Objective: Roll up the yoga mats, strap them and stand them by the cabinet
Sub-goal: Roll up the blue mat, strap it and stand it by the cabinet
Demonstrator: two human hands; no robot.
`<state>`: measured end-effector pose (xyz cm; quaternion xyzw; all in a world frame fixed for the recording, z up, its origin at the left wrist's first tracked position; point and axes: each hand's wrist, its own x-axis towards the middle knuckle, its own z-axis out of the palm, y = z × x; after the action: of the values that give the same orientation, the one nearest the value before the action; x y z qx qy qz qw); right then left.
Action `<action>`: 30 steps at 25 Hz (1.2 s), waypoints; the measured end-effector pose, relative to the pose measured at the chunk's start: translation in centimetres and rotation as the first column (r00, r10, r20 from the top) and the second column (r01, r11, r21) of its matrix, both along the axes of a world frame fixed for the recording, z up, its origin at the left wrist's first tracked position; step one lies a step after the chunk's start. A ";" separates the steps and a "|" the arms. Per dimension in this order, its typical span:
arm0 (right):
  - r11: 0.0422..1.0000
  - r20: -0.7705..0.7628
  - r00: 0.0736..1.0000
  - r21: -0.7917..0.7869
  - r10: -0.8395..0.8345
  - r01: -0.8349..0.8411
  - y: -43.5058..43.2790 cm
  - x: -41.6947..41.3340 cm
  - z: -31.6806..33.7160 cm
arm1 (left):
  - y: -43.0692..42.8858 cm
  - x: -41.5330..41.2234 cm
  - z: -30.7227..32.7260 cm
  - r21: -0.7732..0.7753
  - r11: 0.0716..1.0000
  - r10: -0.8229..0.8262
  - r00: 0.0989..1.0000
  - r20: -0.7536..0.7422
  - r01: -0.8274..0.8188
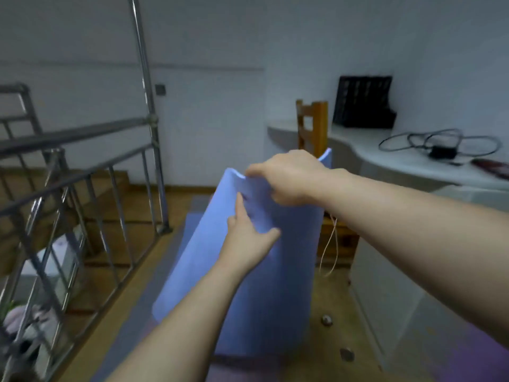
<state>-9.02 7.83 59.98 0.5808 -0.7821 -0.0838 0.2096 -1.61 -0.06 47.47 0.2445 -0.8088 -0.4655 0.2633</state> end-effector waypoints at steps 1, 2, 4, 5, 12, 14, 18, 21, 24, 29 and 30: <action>0.999 -0.129 0.991 0.033 0.046 -0.042 1.3 1.1 1.5 | 0.6 0.1 1.5 0.038 0.999 -0.029 0.996 -0.088 0.033; 0.993 -0.224 0.969 0.076 0.102 -0.087 3.1 2.3 2.5 | 1.3 0.7 2.8 0.073 0.995 -0.049 0.988 -0.146 0.061; 0.976 -0.311 0.931 0.165 0.190 -0.144 5.5 3.9 2.4 | 1.7 2.3 3.6 0.172 0.983 -0.036 0.988 -0.151 0.062; 0.966 -0.321 0.919 0.189 0.229 -0.174 6.5 4.4 2.0 | 2.0 3.4 3.8 0.162 0.986 -0.007 0.996 -0.091 0.022; 0.907 -0.218 0.886 0.212 0.408 -0.365 9.5 6.1 -5.0 | 3.9 9.6 0.8 -0.811 0.549 0.026 0.965 0.260 0.204; 0.906 -0.158 0.901 -0.068 0.403 -0.417 10.7 4.4 -5.9 | 3.7 10.5 -0.4 -0.755 0.637 0.038 0.972 0.230 0.154; 0.878 0.366 0.907 -0.479 0.207 -0.008 13.8 1.6 -7.5 | 3.6 11.8 -0.9 -0.749 0.662 0.066 0.993 0.102 0.033; 0.894 0.839 0.505 -0.370 0.204 0.253 13.8 0.8 -10.7 | 3.3 12.7 -0.4 -0.735 0.678 0.074 0.996 0.059 -0.006; 0.964 0.937 0.334 -0.178 0.104 0.198 13.4 0.3 -14.8 | 2.8 13.8 -0.3 -0.687 0.722 0.119 0.993 0.011 -0.079; 0.951 0.937 0.348 -0.110 0.003 0.288 13.2 1.2 -19.5 | 2.4 14.2 -0.7 -0.515 0.833 0.223 0.975 -0.017 -0.200; 0.934 0.912 0.409 -0.130 -0.018 0.332 12.9 1.6 -19.4 | 2.0 14.1 -0.7 -0.482 0.851 0.235 0.972 -0.007 -0.209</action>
<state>-7.46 20.74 40.62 0.4110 -0.8320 0.3331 -0.1671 12.48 1.95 46.81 0.2757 -0.8716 -0.2106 0.3462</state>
